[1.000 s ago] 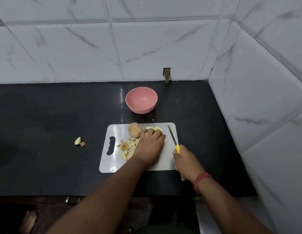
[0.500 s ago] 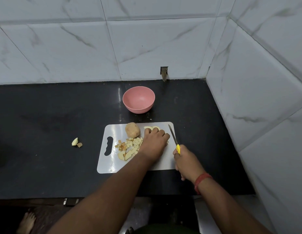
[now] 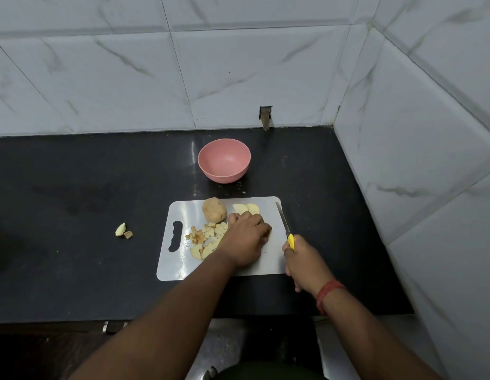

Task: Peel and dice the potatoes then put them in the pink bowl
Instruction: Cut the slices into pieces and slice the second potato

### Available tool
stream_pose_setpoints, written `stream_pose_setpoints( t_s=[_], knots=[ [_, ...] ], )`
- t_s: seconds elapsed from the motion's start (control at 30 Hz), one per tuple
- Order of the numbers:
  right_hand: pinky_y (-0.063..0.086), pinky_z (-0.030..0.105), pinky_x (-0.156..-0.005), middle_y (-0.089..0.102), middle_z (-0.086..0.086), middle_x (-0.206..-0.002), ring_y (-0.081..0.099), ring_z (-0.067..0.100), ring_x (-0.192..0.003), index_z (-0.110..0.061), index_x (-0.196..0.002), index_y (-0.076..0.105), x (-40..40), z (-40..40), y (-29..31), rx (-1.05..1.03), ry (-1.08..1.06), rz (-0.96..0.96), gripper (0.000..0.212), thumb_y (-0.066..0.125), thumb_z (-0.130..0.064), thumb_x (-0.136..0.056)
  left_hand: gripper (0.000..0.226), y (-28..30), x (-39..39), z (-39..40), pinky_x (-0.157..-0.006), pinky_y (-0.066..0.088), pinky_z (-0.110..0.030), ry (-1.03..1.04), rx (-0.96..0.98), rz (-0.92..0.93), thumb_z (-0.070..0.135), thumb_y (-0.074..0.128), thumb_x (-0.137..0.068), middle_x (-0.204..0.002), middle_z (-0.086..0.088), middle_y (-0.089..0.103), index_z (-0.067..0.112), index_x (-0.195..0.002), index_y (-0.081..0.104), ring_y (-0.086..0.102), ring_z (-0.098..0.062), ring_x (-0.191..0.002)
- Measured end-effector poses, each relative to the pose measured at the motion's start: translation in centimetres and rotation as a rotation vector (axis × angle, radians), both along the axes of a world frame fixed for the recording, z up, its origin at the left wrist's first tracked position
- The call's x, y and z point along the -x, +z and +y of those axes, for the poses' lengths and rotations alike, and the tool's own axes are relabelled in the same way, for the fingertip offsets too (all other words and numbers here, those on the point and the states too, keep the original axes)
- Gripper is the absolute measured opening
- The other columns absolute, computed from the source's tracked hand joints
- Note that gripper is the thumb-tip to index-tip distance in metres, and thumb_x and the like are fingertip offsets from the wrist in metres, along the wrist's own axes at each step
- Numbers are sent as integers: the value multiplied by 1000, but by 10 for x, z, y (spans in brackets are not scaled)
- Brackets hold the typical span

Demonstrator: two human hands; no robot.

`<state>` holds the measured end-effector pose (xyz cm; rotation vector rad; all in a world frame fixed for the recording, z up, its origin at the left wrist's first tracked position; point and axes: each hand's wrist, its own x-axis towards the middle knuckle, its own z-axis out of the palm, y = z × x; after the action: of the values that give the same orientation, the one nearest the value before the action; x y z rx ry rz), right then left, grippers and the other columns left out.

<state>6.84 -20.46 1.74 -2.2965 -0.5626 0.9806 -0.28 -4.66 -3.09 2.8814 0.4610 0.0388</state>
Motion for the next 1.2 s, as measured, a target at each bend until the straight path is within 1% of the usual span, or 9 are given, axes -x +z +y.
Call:
stream_pose_setpoints(
  t_s=[0.23, 0.4, 0.6, 0.77, 0.87, 0.93, 1.0, 1.07, 1.2],
  knots=[
    [44, 25, -43, 60, 14, -88, 51, 22, -51, -13, -105, 43, 7, 3, -4, 58, -33, 60, 17, 31, -24, -101, 29, 0, -9, -7, -95, 28, -43, 101, 12, 10, 42, 54, -98, -115, 5, 59, 28, -119, 68, 46, -19, -110],
    [52, 34, -51, 59, 15, -90, 51, 24, -52, -14, -105, 41, 10, 3, -8, 134, -42, 68, 15, 29, -21, -101, 30, -1, -10, -11, -99, 28, -45, 131, 8, -16, 44, 52, -99, -121, 4, 57, 33, -126, 59, 47, -20, -114],
    [50, 33, -50, 56, 15, -86, 49, 23, -50, -12, -105, 40, 8, 2, -8, 134, -36, 38, 15, 28, -20, -101, 34, 4, -14, -8, -99, 30, -47, 180, -56, 29, 49, 47, -101, -113, 3, 59, 24, -110, 67, 49, -22, -110],
    [56, 39, -55, 62, 17, -93, 53, 25, -53, -11, -108, 40, 11, 2, -6, 187, 17, 1, 11, 33, -16, -102, 24, 2, -9, -6, -97, 27, -45, 179, 25, -5, 41, 48, -101, -109, 7, 60, 26, -108, 66, 49, -18, -107],
    [55, 38, -53, 63, 19, -100, 55, 26, -57, -11, -111, 40, 14, 3, -8, 230, 23, 10, 12, 34, -14, -101, 21, 3, -7, -6, -93, 27, -44, 182, 38, -2, 38, 50, -100, -101, 7, 63, 26, -99, 67, 51, -17, -101],
    [53, 37, -50, 62, 20, -101, 54, 25, -55, -11, -110, 40, 16, 4, -9, 220, 2, 44, 13, 32, -14, -100, 26, 6, -9, -8, -93, 28, -45, 211, 34, 15, 42, 48, -99, -96, 6, 65, 25, -90, 66, 53, -17, -97],
    [49, 30, -45, 61, 21, -100, 51, 23, -53, -11, -110, 40, 17, 4, -7, 210, 1, 61, 13, 32, -13, -99, 30, 8, -12, -10, -94, 30, -46, 217, 30, 42, 43, 45, -100, -94, 4, 66, 25, -84, 63, 54, -19, -96],
    [46, 28, -45, 60, 20, -97, 49, 22, -51, -10, -108, 39, 17, 4, -5, 196, 1, 74, 12, 31, -13, -100, 29, 7, -13, -9, -94, 31, -46, 224, 46, 29, 44, 45, -99, -98, 4, 65, 24, -89, 64, 54, -19, -98],
    [42, 23, -44, 56, 14, -86, 46, 21, -50, -11, -107, 38, 18, 3, -3, 187, -39, 111, 14, 27, -16, -100, 28, 0, -10, -1, -96, 32, -46, 201, 97, 3, 45, 51, -96, -119, 7, 56, 35, -121, 58, 46, -19, -113]
  ],
)
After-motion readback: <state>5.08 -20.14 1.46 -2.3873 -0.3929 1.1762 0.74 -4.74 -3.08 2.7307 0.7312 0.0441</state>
